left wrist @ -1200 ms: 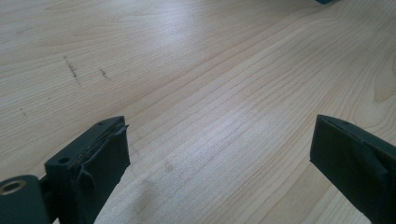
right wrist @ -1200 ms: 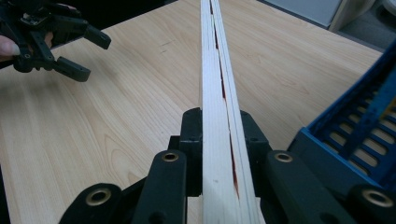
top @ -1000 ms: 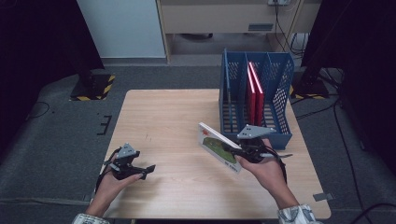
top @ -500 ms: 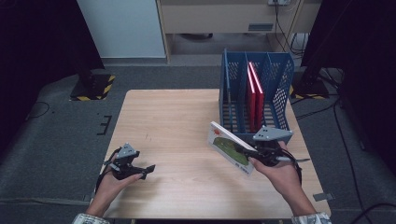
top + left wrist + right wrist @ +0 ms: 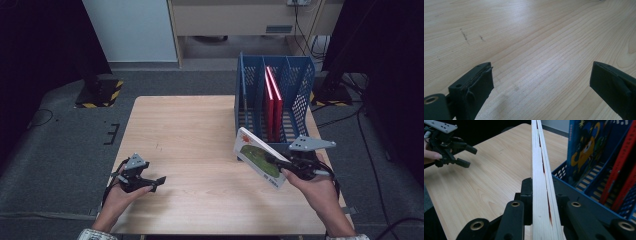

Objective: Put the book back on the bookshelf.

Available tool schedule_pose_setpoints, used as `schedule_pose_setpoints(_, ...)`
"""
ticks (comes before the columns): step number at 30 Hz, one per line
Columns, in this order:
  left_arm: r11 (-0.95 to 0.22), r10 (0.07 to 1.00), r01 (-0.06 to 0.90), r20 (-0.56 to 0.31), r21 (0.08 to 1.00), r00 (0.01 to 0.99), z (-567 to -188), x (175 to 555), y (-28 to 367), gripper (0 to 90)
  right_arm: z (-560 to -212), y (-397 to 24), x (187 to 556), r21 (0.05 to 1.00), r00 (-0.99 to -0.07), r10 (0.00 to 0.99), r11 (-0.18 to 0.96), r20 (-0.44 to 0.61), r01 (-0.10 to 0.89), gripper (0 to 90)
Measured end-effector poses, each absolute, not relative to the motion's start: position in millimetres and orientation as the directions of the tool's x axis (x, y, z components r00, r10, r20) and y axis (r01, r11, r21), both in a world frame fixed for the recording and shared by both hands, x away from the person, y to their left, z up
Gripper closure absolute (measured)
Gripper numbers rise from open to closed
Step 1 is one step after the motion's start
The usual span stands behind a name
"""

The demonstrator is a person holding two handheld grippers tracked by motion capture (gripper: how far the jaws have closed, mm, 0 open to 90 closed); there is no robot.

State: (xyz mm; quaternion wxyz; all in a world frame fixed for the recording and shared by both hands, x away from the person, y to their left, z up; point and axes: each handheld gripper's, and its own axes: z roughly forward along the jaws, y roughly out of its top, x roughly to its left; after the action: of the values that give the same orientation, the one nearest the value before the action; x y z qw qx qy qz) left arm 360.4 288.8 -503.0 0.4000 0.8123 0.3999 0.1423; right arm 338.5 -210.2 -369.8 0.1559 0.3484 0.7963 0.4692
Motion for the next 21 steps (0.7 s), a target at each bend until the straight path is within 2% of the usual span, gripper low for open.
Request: schedule_pose_setpoints(21, -0.357, 0.765, 0.535, -0.089, 0.766, 0.637, -502.4, 360.3, 289.4, 4.4, -340.0, -239.8, 343.5, 0.870, -0.654, 0.754, 0.274, 0.070, 0.410, 76.5)
